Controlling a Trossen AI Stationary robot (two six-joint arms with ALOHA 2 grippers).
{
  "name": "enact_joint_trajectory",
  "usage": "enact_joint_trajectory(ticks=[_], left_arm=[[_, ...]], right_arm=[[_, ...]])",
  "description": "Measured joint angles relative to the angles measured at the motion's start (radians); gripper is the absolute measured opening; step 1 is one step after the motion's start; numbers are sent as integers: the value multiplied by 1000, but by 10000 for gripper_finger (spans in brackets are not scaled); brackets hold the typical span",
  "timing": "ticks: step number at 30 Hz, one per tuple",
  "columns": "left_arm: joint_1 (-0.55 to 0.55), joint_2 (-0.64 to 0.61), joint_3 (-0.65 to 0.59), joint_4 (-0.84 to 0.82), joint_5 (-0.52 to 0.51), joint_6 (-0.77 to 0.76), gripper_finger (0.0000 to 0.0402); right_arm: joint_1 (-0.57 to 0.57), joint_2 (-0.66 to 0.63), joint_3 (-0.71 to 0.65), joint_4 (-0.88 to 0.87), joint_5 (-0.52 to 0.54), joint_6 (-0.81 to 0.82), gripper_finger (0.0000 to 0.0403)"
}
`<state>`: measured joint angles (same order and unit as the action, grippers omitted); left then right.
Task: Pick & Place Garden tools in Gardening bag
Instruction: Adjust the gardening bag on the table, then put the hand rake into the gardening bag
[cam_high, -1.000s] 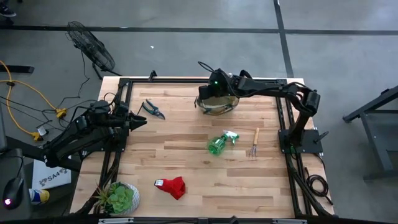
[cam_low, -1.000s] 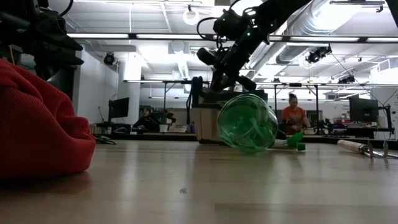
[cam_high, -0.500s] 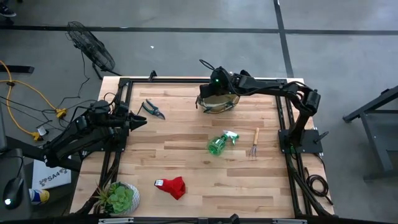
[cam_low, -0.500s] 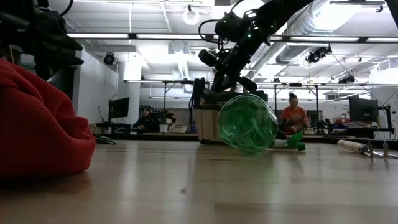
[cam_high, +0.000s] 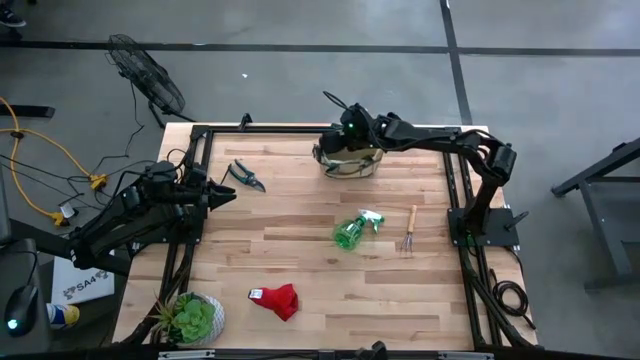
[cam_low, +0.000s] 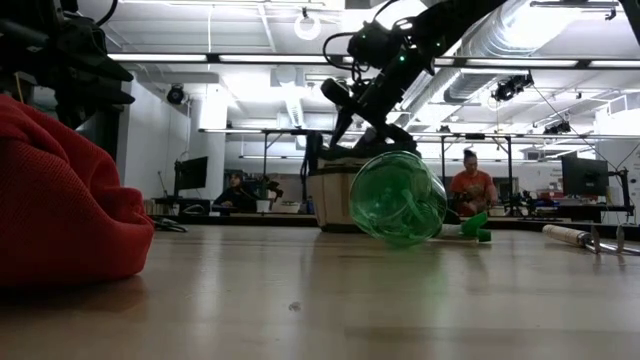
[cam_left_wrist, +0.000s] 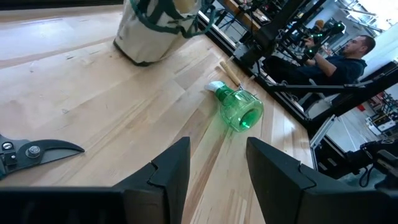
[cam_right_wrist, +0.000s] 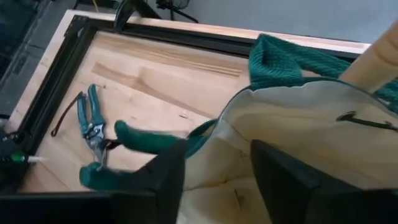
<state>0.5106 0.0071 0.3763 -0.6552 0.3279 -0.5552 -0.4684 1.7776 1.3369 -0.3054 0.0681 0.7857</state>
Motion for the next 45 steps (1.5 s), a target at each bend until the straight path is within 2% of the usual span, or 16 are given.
enact_joint_trajectory(ticks=[4, 8, 20, 24, 28, 31, 36, 40, 45], left_arm=[[0, 0, 0, 0, 0, 0, 154], [0, 0, 0, 0, 0, 0, 154], [0, 0, 0, 0, 0, 0, 155], [0, 0, 0, 0, 0, 0, 154], [0, 0, 0, 0, 0, 0, 154], [0, 0, 0, 0, 0, 0, 154], [0, 0, 0, 0, 0, 0, 154], [0, 0, 0, 0, 0, 0, 155], [0, 0, 0, 0, 0, 0, 154]], right_arm=[[-7, 0, 0, 1, -9, 28, 211], [-12, 0, 0, 12, -52, 33, 230], [1, -81, 0, 4, -102, -14, 235], [39, -137, 0, -27, -180, -135, 235], [81, -215, -30, -78, -226, -355, 235], [116, -306, -108, -80, -240, -493, 235], [173, -475, -275, -61, -225, -580, 235], [208, -602, -395, -59, -193, -550, 235], [243, -727, -511, -79, -178, -267, 235]])
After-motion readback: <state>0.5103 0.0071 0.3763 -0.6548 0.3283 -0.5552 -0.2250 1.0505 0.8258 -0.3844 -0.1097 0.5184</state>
